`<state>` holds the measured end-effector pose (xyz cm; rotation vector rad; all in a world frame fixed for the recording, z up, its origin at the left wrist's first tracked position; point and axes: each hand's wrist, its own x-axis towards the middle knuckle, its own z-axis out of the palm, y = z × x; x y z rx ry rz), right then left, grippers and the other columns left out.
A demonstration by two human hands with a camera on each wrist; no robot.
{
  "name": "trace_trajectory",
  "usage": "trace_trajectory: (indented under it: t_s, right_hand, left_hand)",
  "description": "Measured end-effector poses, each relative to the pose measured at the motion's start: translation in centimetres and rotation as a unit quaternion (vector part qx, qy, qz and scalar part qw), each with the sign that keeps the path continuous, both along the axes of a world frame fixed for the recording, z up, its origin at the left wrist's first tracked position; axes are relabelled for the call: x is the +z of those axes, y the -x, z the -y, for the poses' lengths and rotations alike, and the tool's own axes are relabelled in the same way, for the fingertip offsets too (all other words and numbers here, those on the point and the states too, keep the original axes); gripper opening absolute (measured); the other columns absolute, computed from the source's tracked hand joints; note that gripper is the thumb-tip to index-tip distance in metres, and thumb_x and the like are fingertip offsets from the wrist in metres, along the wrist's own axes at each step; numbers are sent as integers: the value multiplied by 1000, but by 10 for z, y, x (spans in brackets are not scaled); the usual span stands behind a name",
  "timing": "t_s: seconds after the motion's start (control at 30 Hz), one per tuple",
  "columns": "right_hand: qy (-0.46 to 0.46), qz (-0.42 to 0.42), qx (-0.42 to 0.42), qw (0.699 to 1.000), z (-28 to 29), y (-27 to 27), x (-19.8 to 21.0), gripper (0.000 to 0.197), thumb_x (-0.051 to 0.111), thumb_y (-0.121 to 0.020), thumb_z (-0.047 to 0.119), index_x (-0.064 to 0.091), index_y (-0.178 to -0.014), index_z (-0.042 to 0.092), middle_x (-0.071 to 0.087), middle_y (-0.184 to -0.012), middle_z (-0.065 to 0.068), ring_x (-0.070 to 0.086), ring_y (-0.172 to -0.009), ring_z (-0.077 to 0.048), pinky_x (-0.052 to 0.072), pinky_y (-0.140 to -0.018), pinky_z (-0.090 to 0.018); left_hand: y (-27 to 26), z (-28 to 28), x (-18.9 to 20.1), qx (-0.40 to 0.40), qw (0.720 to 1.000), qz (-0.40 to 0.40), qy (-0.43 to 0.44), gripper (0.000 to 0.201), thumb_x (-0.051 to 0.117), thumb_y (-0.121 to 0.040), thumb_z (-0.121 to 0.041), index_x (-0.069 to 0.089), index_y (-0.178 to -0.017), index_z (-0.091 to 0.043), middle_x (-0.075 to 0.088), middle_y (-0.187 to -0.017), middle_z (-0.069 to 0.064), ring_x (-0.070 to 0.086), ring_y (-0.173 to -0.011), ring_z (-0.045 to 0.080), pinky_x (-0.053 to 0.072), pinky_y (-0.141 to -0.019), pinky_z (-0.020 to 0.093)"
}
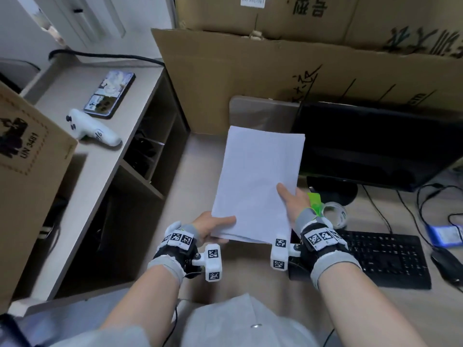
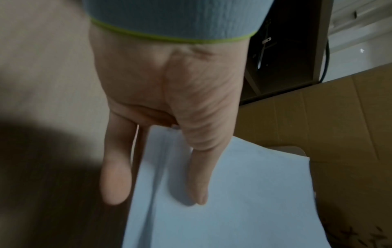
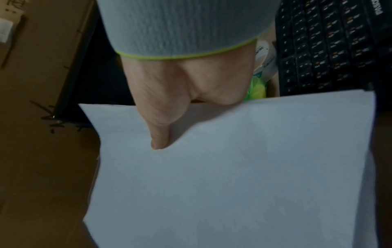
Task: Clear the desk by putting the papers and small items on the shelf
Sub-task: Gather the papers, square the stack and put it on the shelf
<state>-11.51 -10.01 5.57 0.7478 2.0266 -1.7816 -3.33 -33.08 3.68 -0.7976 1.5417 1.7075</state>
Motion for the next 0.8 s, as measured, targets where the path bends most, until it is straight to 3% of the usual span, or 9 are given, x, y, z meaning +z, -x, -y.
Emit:
trace_trajectory:
  t_s: [0.1,0.23,0.3,0.4,0.53,0.63,0.73,0.8]
  right_hand:
    - [8,3,6,1000,-19,-7,5,25,70,-85,26,67,-103,9,71,-106,-15,69,-98,-33,53,-92,-55]
    - [23,-4,37,999,-35,-19,19,20,68,-88,19,66,-105,9,70,-104,-13,69,-93,-30,55,-89,-47]
    - [66,0,28,997,-43,-26,23,16,68,-86,6,66,-101,6,69,-99,-15,66,-84,-29,55,-83,-42]
    - [72,-18,20,997,-51,-37,29,16,68,-77,-9,68,-81,7,68,-83,-13,63,-71,-26,53,-75,-37]
    - [68,-55,19,996,-56,-53,44,30,68,-74,-14,66,-72,16,66,-76,-1,61,-67,-16,54,-66,-25]
    - [42,-50,23,998,-57,-53,50,26,69,-75,-11,65,-71,15,65,-80,-6,60,-71,-20,51,-67,-27]
    - [1,-9,-18,1000,-53,-60,58,19,63,-76,-11,62,-75,8,61,-82,-12,57,-65,-22,46,-50,-22]
    - [-9,5,-35,999,-47,-72,60,19,59,-78,-13,56,-72,5,58,-76,-12,50,-56,-20,38,-36,-14]
  left_hand:
    - [-16,-18,5,0,1000,-13,17,41,79,-80,-28,67,-117,-14,74,-112,9,69,-106,31,60,-77,37]
    - [-34,-39,4,28,999,-38,24,42,78,-80,-17,66,-119,-12,74,-113,8,69,-107,29,59,-87,47]
    - [-41,-49,4,49,997,-56,17,41,76,-78,-4,67,-117,-10,74,-113,9,69,-103,26,60,-83,41]
    - [-46,-61,6,67,994,-85,27,37,75,-77,4,69,-109,-14,74,-106,7,69,-96,22,59,-75,31]
    - [-49,-73,14,93,989,-108,33,35,74,-77,9,68,-103,-13,73,-103,11,68,-93,27,59,-70,35]
    - [-44,-73,23,84,991,-101,14,29,69,-82,7,67,-103,-11,70,-103,14,67,-85,30,61,-66,40]
    - [-47,-66,31,29,997,-68,23,21,65,-91,-8,63,-108,-20,69,-103,4,64,-93,23,59,-57,34]
    - [-55,-59,32,17,998,-61,22,20,64,-92,-11,62,-109,-22,69,-105,1,63,-96,21,59,-58,31]
